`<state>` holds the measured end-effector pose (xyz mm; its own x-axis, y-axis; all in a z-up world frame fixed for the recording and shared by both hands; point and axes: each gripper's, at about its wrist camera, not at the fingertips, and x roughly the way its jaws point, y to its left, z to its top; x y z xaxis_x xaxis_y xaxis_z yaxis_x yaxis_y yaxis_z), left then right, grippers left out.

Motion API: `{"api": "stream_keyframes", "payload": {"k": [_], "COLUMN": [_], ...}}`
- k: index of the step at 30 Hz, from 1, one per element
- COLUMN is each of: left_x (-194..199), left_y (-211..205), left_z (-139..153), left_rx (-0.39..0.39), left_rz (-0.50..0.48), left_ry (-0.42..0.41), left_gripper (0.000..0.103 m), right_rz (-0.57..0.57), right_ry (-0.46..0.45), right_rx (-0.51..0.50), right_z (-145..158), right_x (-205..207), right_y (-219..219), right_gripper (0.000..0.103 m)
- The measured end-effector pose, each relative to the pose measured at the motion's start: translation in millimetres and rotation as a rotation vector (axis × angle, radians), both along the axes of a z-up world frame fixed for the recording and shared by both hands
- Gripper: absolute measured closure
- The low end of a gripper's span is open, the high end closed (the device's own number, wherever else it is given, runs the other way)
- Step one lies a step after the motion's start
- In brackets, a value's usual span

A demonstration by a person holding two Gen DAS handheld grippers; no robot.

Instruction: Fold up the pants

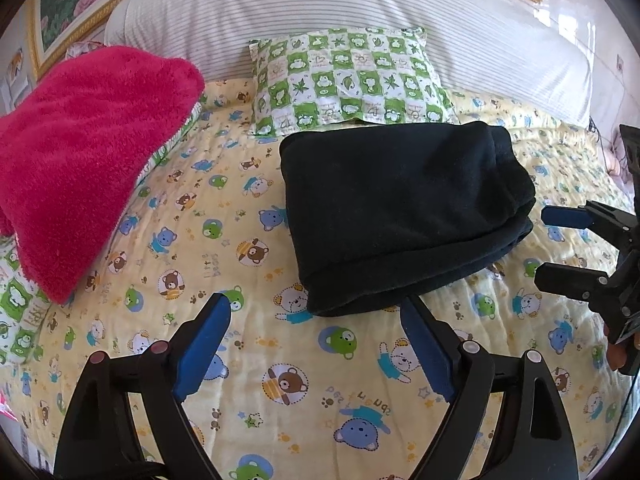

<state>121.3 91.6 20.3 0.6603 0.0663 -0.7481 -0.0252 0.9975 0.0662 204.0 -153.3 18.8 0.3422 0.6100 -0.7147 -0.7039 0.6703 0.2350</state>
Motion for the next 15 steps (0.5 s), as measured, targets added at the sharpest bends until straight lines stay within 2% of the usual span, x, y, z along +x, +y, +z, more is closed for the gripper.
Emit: {"api": "stream_keyframes", "payload": {"k": [15], "left_x": [5.5], "left_y": [-3.9], "left_z": [-3.5], "left_rx": [0.008], "left_rz": [0.006], "left_ry": [0.005], "left_gripper": [0.015], "right_rz": [-0.023], "right_ry": [0.006], "right_rx": [0.018], "right_z": [0.2], "right_x": [4.2], "right_y": [-9.7], "right_gripper": [0.001]}}
